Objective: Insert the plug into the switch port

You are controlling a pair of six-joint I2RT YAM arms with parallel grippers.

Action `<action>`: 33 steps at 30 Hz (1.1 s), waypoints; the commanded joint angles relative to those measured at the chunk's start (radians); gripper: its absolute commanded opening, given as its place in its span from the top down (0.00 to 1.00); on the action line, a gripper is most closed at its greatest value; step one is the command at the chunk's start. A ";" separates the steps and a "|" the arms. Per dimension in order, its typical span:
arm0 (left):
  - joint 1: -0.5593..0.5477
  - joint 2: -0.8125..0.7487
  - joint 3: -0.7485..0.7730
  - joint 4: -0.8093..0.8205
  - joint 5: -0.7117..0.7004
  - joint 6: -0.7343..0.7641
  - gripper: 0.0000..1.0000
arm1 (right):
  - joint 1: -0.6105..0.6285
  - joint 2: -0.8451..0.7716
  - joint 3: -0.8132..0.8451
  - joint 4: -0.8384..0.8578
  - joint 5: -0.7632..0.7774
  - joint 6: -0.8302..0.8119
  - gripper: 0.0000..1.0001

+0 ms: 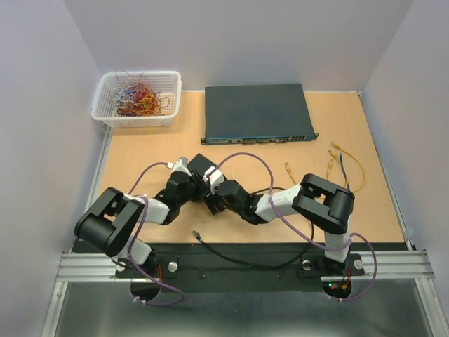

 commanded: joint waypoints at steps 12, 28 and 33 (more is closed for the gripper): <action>0.060 -0.255 0.249 -0.534 -0.087 0.203 0.54 | -0.003 -0.362 -0.094 -0.139 -0.045 0.148 0.11; 0.195 -0.344 0.309 -0.543 -0.092 0.303 0.53 | -0.450 -0.494 -0.002 -0.602 0.320 0.415 0.03; 0.195 -0.405 0.231 -0.513 -0.077 0.280 0.54 | -0.754 -0.424 0.065 -0.645 0.325 0.465 0.03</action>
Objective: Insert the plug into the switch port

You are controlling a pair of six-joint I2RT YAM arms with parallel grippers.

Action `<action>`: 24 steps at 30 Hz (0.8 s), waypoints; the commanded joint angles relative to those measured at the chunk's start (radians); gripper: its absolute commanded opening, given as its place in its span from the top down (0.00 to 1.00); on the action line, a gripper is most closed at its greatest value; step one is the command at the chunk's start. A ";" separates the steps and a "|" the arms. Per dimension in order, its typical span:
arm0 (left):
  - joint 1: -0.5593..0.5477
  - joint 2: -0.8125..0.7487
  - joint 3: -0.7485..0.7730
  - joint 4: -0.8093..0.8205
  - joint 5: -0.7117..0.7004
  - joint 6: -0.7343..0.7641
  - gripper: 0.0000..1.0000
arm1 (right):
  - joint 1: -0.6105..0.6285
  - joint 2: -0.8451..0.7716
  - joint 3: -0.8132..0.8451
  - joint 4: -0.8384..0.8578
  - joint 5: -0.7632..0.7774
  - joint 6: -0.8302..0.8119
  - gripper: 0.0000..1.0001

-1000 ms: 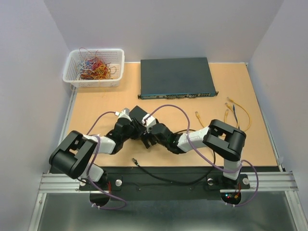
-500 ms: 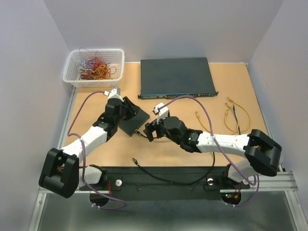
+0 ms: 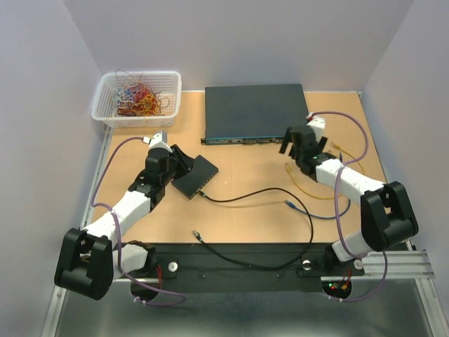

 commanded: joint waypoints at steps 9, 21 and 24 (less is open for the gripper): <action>0.003 -0.080 -0.115 0.074 0.036 0.008 0.54 | -0.420 0.286 0.213 -0.143 -0.163 0.069 0.08; 0.003 -0.049 -0.124 0.123 0.061 0.002 0.54 | -0.326 0.212 0.093 -0.072 -0.451 0.001 0.13; 0.001 -0.052 -0.129 0.123 0.054 0.002 0.54 | -0.315 0.219 0.092 -0.074 -0.508 -0.008 0.14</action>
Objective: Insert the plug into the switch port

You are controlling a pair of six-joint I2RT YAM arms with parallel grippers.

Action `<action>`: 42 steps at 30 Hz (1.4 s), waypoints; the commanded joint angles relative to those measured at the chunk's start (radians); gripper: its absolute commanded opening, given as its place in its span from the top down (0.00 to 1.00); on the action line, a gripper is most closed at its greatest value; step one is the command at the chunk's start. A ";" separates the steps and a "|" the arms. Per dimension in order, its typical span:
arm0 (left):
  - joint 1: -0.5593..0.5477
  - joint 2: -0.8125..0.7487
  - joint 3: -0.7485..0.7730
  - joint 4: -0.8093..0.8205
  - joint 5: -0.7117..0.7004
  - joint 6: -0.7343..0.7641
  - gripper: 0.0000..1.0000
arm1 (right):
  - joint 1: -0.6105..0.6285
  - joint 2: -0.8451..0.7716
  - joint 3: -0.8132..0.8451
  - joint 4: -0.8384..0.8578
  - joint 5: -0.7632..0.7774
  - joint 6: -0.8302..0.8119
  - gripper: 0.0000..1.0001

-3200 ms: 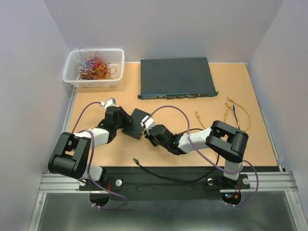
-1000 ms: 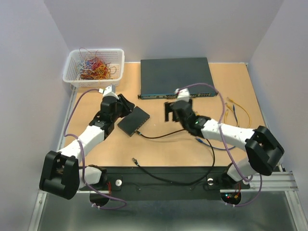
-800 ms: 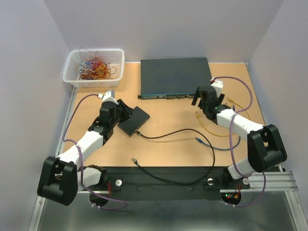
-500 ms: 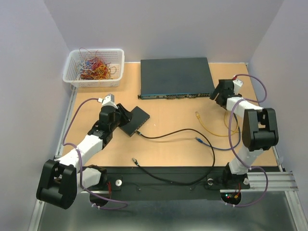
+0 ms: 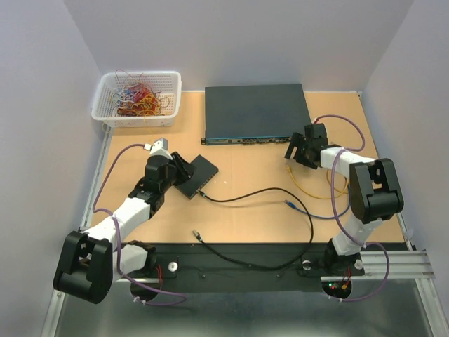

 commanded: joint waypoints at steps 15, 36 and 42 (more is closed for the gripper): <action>0.003 -0.052 -0.011 0.023 -0.007 -0.002 0.54 | 0.113 -0.053 -0.087 -0.048 -0.076 -0.051 0.48; -0.120 0.061 0.150 0.057 0.022 -0.043 0.52 | 0.238 -0.159 -0.072 0.116 -0.369 -0.164 0.99; -0.183 0.187 0.247 0.119 0.091 -0.074 0.51 | 0.369 -0.197 -0.062 0.203 -0.395 -0.219 1.00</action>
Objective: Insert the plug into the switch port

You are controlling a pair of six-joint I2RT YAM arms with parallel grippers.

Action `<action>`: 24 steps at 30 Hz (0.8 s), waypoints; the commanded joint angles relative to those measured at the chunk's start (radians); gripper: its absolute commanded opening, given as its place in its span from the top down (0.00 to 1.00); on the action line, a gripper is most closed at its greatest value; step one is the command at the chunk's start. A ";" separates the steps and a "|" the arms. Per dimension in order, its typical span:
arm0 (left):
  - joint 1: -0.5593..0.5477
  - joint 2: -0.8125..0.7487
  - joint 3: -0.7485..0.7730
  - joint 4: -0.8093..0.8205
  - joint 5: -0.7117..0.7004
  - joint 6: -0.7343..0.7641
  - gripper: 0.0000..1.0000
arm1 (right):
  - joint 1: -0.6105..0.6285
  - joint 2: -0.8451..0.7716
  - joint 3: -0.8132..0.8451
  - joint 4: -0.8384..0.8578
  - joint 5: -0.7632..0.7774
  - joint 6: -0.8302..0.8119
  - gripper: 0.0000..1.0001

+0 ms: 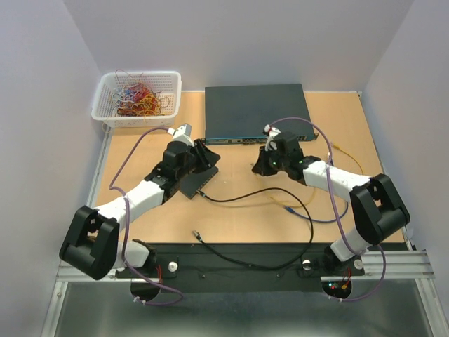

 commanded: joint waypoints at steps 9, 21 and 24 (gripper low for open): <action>-0.128 0.163 0.106 0.174 0.035 -0.075 0.51 | 0.097 -0.110 -0.030 0.248 -0.123 -0.048 0.99; -0.220 0.184 0.150 0.182 -0.095 -0.123 0.48 | 0.111 -0.116 -0.033 0.260 -0.137 -0.055 0.99; -0.220 0.190 0.149 0.182 -0.120 -0.127 0.46 | 0.111 -0.121 -0.033 0.262 -0.152 -0.058 1.00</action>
